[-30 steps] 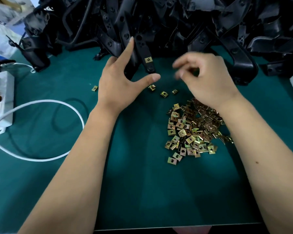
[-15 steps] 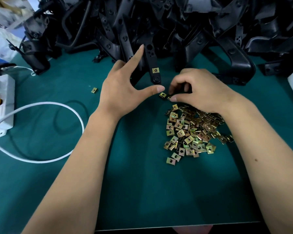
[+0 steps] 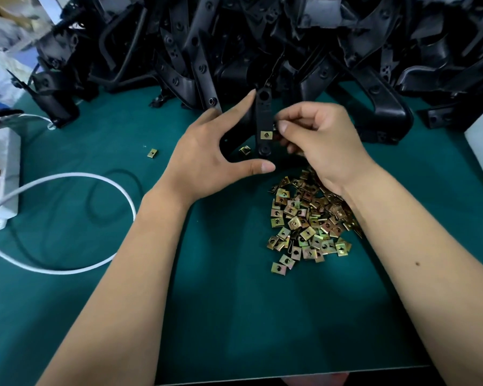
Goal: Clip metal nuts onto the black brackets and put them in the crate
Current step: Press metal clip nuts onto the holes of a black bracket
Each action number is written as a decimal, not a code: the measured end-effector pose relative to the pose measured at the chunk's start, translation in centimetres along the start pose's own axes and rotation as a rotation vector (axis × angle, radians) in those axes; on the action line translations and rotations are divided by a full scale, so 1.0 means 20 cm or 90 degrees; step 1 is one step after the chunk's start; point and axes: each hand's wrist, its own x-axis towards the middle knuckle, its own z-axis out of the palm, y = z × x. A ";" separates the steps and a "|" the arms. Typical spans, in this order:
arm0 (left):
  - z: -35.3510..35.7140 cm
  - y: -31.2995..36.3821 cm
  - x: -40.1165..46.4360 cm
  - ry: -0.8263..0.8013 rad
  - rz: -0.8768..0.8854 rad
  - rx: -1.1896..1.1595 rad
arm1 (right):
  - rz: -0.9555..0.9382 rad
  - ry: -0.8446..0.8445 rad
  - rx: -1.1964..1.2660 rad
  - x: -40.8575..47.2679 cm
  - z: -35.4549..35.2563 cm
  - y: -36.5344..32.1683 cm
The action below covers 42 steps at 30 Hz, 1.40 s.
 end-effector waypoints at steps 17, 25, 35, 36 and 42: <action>0.00 0.02 -0.01 -0.019 0.018 0.013 | 0.015 0.058 0.123 0.01 -0.02 -0.02; -0.01 0.05 -0.01 -0.058 -0.012 0.054 | 0.016 -0.012 0.042 0.02 -0.07 -0.03; 0.02 0.10 -0.02 -0.063 -0.016 0.075 | 0.025 -0.017 0.076 0.01 -0.07 -0.03; 0.03 0.10 -0.02 -0.061 -0.018 0.078 | 0.027 -0.013 0.076 0.01 -0.07 -0.02; 0.07 0.11 -0.01 -0.026 -0.035 0.170 | 0.048 0.080 0.070 0.00 -0.02 0.01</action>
